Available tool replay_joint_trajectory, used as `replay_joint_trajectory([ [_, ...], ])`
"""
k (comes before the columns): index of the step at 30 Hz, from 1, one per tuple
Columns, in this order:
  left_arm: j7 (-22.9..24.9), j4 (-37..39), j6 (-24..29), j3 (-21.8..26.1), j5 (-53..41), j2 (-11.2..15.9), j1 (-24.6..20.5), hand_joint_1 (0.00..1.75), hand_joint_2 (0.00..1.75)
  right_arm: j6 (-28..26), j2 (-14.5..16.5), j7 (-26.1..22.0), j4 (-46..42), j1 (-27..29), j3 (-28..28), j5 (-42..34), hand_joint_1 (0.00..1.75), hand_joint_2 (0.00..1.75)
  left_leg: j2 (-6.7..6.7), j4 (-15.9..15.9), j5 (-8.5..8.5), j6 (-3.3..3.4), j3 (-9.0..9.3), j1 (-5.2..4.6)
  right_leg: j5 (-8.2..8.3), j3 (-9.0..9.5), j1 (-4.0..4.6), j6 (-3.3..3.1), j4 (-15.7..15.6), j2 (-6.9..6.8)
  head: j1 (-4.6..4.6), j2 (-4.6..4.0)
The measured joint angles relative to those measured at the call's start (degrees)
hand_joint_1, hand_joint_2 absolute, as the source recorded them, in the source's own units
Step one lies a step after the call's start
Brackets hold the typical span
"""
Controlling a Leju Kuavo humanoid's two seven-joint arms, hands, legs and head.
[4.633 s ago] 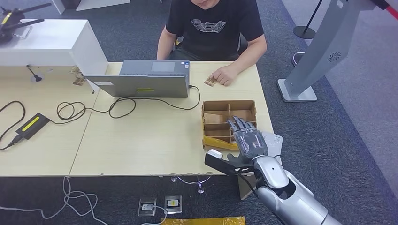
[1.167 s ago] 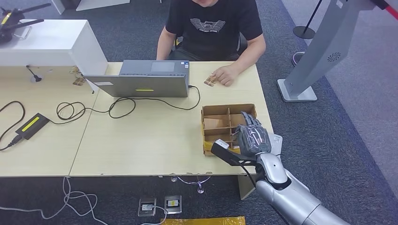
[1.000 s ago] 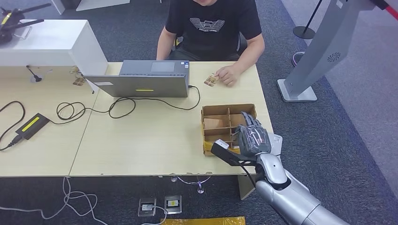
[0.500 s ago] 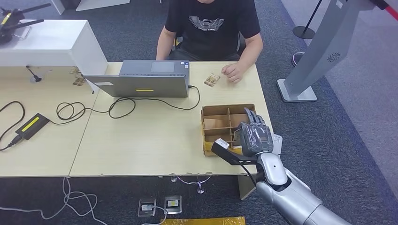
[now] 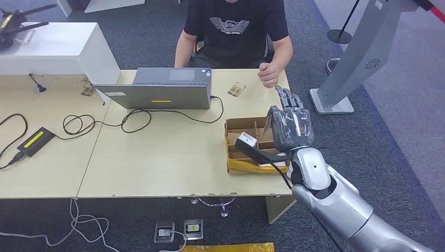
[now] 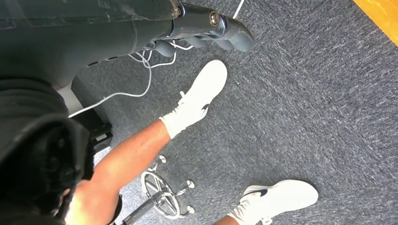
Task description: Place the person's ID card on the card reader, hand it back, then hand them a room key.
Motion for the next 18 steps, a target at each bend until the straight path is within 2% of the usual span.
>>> replay_joint_trajectory([
  [12,0.4,0.0,0.3,0.0,-0.1,0.0,-0.2,0.00,0.00,-2.8,0.2,-2.0,-2.3,-0.5,-1.6,-0.5,1.75,1.75,0.00,0.0,0.00,0.00,0.00,0.00,0.00,0.01,0.00,0.00,0.0,0.00,0.00,0.01],
  [18,7.0,0.0,3.7,0.0,-0.6,-1.8,-0.2,0.00,0.00,-8.6,0.7,-4.3,-0.7,-0.8,-2.7,1.2,1.75,1.75,-0.01,0.0,0.00,0.00,-0.03,0.00,0.00,0.02,-0.01,0.00,0.0,-0.01,0.01,0.00],
])
